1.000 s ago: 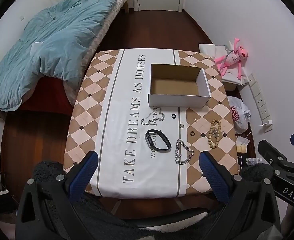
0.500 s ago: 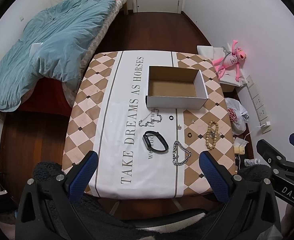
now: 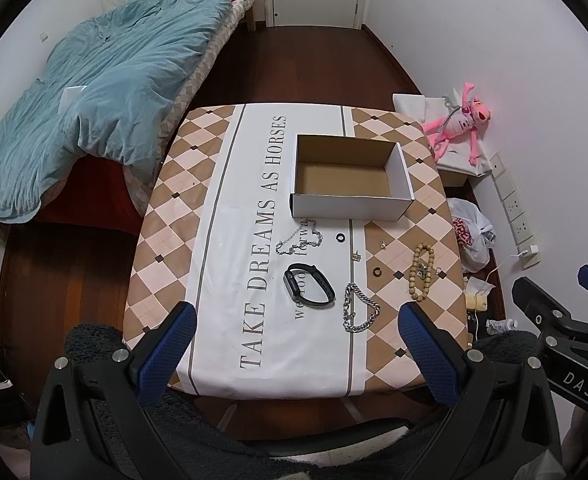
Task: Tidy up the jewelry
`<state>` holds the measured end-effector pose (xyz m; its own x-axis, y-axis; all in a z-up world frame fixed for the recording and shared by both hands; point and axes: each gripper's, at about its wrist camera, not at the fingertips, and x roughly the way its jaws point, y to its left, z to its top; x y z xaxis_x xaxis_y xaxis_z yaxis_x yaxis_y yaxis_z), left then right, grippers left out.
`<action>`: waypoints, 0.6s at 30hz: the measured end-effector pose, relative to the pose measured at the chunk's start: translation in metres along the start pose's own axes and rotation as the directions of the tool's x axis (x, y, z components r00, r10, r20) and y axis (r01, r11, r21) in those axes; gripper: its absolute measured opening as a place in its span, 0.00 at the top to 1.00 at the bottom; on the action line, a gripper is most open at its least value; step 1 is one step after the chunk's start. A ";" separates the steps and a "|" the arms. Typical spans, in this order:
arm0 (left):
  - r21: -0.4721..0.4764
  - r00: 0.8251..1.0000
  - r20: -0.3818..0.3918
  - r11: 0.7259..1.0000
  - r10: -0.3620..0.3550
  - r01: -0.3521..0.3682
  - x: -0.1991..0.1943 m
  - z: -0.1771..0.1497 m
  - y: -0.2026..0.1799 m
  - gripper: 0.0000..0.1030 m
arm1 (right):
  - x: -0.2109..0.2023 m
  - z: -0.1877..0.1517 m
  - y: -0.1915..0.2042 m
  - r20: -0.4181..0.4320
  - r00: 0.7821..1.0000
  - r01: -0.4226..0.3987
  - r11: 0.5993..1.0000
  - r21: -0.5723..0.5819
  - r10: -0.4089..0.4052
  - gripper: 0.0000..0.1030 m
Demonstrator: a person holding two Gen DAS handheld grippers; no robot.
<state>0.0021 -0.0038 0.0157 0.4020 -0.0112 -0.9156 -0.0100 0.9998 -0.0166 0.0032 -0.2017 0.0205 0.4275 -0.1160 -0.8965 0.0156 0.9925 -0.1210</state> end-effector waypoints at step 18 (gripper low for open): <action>-0.002 1.000 0.007 1.000 -0.003 0.003 -0.001 0.001 0.003 0.00 | -0.002 0.001 0.001 0.011 1.000 -0.001 1.000 -0.005 0.001 0.00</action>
<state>0.0024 -0.0009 0.0169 0.4080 -0.0139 -0.9129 -0.0103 0.9997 -0.0199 0.0030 -0.2004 0.0221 0.4378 -0.1146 -0.8917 0.0107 0.9924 -0.1223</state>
